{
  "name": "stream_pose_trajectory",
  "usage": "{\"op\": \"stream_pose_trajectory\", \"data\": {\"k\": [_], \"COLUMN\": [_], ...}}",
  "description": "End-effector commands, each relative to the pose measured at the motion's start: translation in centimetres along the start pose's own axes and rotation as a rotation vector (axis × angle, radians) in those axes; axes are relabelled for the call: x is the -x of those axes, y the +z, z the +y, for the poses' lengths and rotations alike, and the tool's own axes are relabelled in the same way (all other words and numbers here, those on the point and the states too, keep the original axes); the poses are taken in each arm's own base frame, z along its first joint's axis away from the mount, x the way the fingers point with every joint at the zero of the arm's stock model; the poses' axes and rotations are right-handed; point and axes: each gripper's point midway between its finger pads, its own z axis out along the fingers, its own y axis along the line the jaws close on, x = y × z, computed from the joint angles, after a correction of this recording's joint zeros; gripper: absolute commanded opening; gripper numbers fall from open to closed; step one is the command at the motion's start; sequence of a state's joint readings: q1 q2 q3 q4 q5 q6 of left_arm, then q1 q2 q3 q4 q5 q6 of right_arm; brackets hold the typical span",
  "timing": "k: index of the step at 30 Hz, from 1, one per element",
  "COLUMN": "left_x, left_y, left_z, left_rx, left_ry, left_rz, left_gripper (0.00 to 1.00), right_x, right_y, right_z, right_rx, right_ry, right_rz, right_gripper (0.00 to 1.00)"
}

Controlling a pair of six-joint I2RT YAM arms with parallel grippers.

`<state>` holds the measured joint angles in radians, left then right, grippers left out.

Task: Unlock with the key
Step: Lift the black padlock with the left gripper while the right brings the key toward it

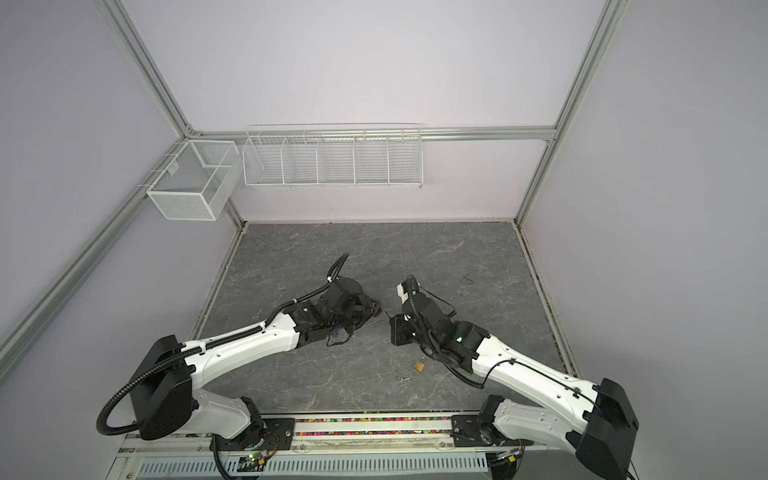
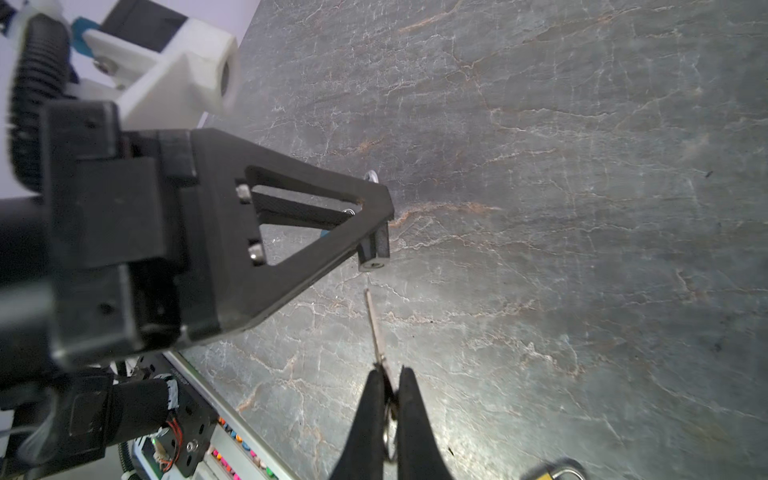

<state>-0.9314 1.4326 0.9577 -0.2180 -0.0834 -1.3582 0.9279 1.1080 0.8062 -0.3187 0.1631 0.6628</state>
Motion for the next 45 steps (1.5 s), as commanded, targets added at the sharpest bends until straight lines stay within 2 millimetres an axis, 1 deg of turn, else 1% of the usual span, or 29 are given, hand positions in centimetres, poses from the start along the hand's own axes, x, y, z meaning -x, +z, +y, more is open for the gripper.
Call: {"op": "stream_pose_trajectory", "data": {"k": [1,3,5,9,11,12,17,23,27,31,36,42,45], "left_x": [1.4,1.6,1.8,1.9,2.0,2.0,2.0,2.1,2.5,2.7,2.7,2.7,2.7], "left_y": [-1.5,-1.7,-1.9,-2.0,-2.1,-2.1,-2.0,-1.7,-1.6,-1.6,-1.5,-1.8,-1.8], "left_z": [-2.1,-1.8,-1.6,-1.3,-1.1,-1.0,-1.1,-0.8,-0.4,-0.4,-0.4,-0.3,-0.2], "left_rx": [-0.114,-0.119,-0.121,-0.123,-0.124,-0.126,-0.131,-0.128,-0.126,-0.118,-0.116,-0.114,-0.115], "left_ry": [-0.158,-0.177,-0.193,-0.205,-0.213,-0.217,-0.226,-0.249,-0.267,-0.269,-0.273,-0.276,-0.281], "left_rz": [-0.053,-0.064,-0.071,-0.08,-0.08,-0.081,-0.078,-0.072,-0.076,-0.08,-0.078,-0.074,-0.075], "left_gripper": [0.0,0.0,0.0,0.0,0.0,0.0,0.0,0.0,0.0,0.0,0.0,0.0,0.0], "right_x": [1.7,1.5,1.4,1.4,1.3,2.4,2.7,2.1,1.6,1.4,1.4,1.9,1.7], "right_y": [0.8,1.3,1.7,2.5,2.8,2.4,2.8,3.1,2.9,2.8,3.0,3.1,3.3], "right_z": [1.1,1.7,1.8,1.3,1.4,2.3,2.8,3.0,2.8,2.8,3.4,2.5,1.9], "right_rx": [0.0,0.003,-0.011,-0.057,-0.054,-0.032,-0.021,-0.026,-0.041,-0.045,-0.034,-0.101,-0.143], "right_ry": [0.034,0.033,0.031,0.036,0.025,0.028,0.023,0.02,0.014,0.006,-0.013,-0.018,-0.031], "right_rz": [-0.075,-0.067,-0.062,-0.056,-0.054,-0.076,-0.072,-0.051,-0.042,-0.037,-0.032,-0.042,-0.029], "right_gripper": [0.06,0.07,0.06,0.06,0.07,0.06,0.06,0.06,0.07,0.06,0.06,0.06,0.07]}}
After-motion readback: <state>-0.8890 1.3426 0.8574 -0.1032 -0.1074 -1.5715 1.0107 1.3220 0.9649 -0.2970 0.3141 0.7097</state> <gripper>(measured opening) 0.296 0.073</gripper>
